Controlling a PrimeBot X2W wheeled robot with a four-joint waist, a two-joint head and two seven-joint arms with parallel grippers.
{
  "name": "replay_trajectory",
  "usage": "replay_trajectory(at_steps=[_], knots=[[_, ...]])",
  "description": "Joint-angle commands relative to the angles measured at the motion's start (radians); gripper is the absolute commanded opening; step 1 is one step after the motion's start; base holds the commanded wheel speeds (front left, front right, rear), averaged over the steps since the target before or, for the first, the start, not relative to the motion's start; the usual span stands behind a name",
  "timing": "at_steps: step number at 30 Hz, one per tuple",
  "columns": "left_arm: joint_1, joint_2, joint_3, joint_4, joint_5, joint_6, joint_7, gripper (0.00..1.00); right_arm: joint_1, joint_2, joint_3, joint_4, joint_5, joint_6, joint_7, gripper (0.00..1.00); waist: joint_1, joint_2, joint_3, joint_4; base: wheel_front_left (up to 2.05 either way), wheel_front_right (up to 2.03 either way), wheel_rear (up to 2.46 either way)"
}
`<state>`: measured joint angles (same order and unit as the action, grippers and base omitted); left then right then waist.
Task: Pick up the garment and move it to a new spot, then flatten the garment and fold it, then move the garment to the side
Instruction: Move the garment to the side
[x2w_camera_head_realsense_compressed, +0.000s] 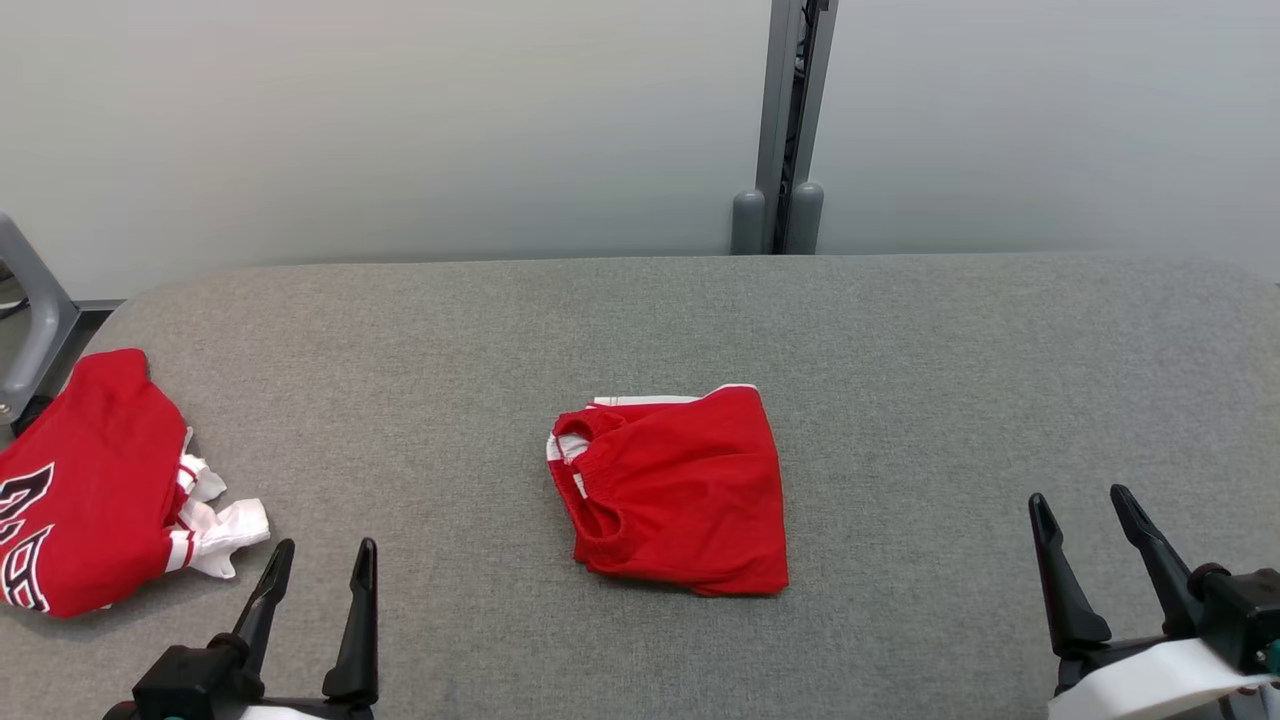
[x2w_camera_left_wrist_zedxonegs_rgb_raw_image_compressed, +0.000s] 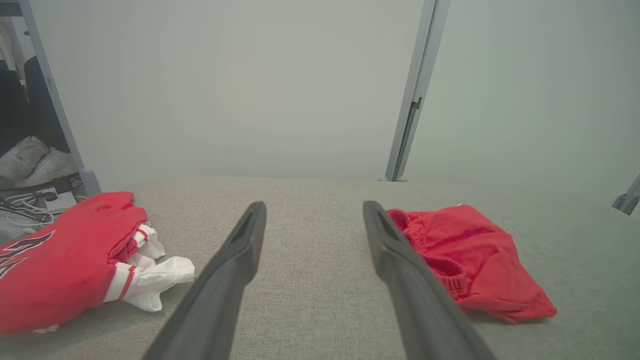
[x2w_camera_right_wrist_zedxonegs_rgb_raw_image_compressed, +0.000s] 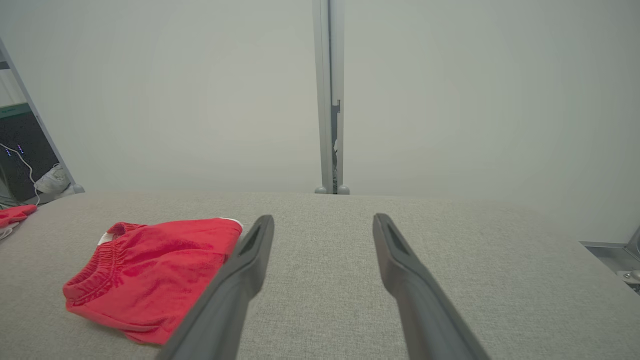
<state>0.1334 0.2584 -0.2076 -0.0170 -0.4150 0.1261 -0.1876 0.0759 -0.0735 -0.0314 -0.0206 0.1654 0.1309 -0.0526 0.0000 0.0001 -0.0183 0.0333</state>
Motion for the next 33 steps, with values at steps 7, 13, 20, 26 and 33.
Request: replay_trajectory(at_steps=[7,13,20,26,33], knots=[[0.006,0.005,-0.002,-0.007,0.002,0.012,0.004,1.0,0.024,-0.002,-0.007,-0.025,-0.013,0.0,0.021,1.0,0.0,-0.0001,-0.004,0.003,0.0,0.0,0.0],[0.003,0.008,-0.006,-0.01,0.001,0.015,0.002,1.0,0.024,-0.002,-0.007,-0.033,-0.011,0.0,0.025,1.0,0.0,-0.0001,0.0,0.003,0.0,0.0,0.0],[-0.004,0.006,-0.009,-0.012,-0.007,0.015,0.001,1.0,0.026,-0.001,-0.01,-0.032,-0.009,0.0,0.026,1.0,0.0,-0.0001,0.004,0.003,0.0,0.0,0.0],[-0.008,0.008,-0.013,-0.013,-0.008,0.017,0.0,1.0,0.031,0.001,-0.012,-0.029,-0.011,0.0,0.025,1.0,0.0,-0.0001,0.003,0.007,0.0,0.0,0.0],[-0.039,0.009,-0.023,-0.022,-0.002,0.01,0.002,1.0,0.017,-0.005,-0.021,-0.03,-0.019,0.0,0.032,1.0,0.0,-0.0001,0.026,0.036,0.0,0.0,0.0]])
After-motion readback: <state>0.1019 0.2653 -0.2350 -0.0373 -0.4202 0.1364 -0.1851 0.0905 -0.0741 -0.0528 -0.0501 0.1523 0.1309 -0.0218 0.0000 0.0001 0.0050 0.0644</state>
